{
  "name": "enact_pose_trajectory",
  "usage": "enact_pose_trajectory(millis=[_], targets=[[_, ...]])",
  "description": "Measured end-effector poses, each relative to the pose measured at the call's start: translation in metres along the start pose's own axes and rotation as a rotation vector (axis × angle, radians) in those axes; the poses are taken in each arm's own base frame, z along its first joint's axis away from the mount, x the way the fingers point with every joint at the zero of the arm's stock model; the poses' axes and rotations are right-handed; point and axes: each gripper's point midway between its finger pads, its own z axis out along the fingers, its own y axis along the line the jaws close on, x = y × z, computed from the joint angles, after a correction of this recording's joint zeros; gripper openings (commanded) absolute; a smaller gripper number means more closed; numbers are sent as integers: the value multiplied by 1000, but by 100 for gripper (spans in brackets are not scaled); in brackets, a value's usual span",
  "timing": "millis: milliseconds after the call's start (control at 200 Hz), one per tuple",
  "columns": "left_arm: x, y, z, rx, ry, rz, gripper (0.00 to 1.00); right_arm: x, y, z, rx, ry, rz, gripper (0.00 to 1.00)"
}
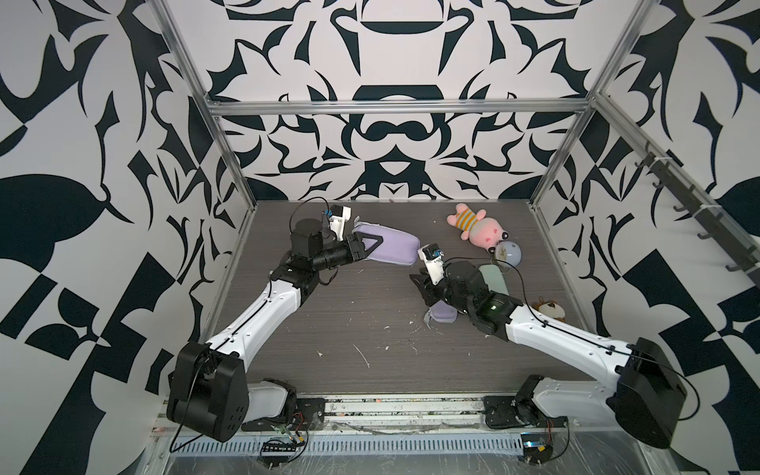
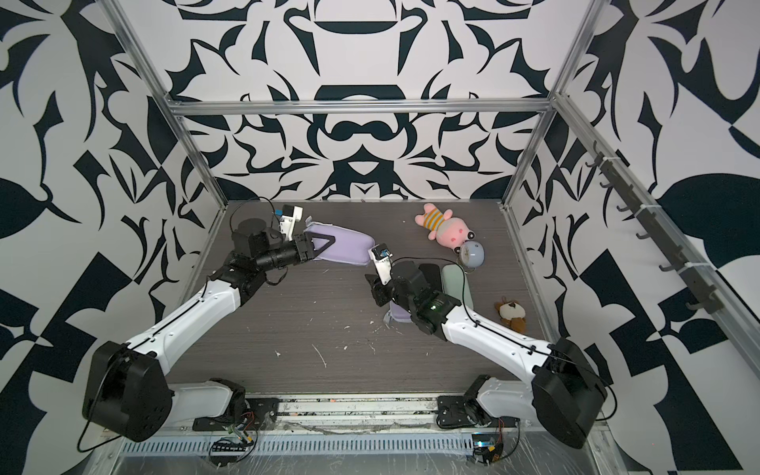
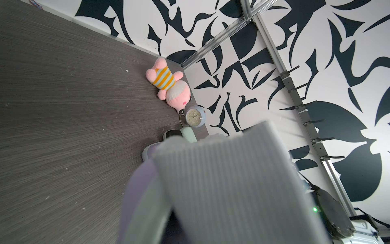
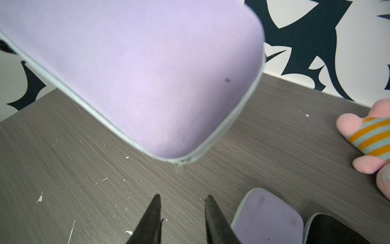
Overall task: Put umbrellas into zippered umbrella sleeves
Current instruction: Zip the zipper on the umbrella sleeve.
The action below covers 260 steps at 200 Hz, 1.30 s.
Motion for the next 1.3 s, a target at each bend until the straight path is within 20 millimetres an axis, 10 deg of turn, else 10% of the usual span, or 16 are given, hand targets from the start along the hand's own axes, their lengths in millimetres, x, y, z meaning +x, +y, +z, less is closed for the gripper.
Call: enact_pose_trajectory(millis=[370,920,1300], targets=[[0,-1,5,-4,-13,7,0,-11,-1,15,25,-19,-33,0],[3,22,8,-54,-126,-77,0,-13,42,27,5,-33,-23,0],[21,31,45,-52,-251,-150,0,-31,79,54,-105,-72,171,0]])
